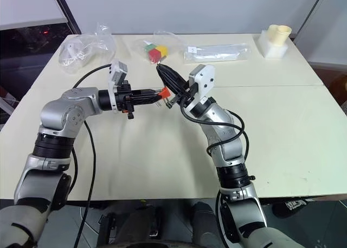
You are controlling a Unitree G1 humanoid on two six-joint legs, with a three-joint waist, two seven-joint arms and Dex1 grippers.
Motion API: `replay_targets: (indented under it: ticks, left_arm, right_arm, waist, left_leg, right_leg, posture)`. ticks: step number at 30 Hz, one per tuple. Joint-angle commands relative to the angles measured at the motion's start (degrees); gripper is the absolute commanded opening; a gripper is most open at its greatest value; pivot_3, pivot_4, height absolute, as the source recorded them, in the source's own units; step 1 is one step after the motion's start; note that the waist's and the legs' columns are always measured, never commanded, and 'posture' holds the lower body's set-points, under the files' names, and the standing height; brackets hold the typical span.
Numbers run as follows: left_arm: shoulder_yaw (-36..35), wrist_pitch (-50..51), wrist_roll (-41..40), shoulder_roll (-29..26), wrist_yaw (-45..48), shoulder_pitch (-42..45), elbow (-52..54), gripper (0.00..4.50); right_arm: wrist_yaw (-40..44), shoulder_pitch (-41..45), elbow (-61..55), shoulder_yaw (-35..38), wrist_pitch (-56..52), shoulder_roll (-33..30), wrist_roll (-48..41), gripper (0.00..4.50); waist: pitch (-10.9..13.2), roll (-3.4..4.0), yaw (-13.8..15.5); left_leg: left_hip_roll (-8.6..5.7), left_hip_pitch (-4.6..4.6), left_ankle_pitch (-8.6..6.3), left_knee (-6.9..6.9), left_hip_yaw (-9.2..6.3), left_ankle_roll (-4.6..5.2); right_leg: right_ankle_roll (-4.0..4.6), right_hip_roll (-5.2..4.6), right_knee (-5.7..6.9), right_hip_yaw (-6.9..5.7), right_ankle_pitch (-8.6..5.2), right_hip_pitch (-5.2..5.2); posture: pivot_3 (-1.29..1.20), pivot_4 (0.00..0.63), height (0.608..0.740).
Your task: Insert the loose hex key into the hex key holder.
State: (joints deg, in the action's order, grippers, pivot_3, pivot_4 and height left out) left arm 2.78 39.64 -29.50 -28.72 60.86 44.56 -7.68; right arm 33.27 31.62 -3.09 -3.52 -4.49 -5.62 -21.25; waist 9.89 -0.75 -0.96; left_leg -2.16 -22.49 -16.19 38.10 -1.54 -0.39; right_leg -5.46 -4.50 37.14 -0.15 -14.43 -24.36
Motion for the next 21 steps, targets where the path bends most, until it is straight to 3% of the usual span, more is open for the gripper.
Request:
replay_targets:
  ticks: [1,21]
  left_arm:
    - [-2.7,-0.7,-1.5,-0.5,-0.2,0.8,2.1,0.24]
    - [-2.5,-0.8,-1.4,-0.1,-0.4,1.1,2.0,0.24]
  right_arm:
    - [0.1,0.3,-1.1,0.5,0.6,-0.1,-0.4,0.04]
    - [0.7,-0.5,-1.9,-0.7,0.2,0.0,-0.3,0.04]
  waist:
    - [0.0,0.0,0.0]
    - [0.0,0.0,0.0]
  left_leg:
    - [0.0,0.0,0.0,0.0,0.0,0.0]
    - [0.0,0.0,0.0,0.0,0.0,0.0]
  right_leg:
    - [0.0,0.0,0.0,0.0,0.0,0.0]
    - [0.0,0.0,0.0,0.0,0.0,0.0]
  posture:
    - [0.0,0.15,0.74]
    - [0.0,0.15,0.74]
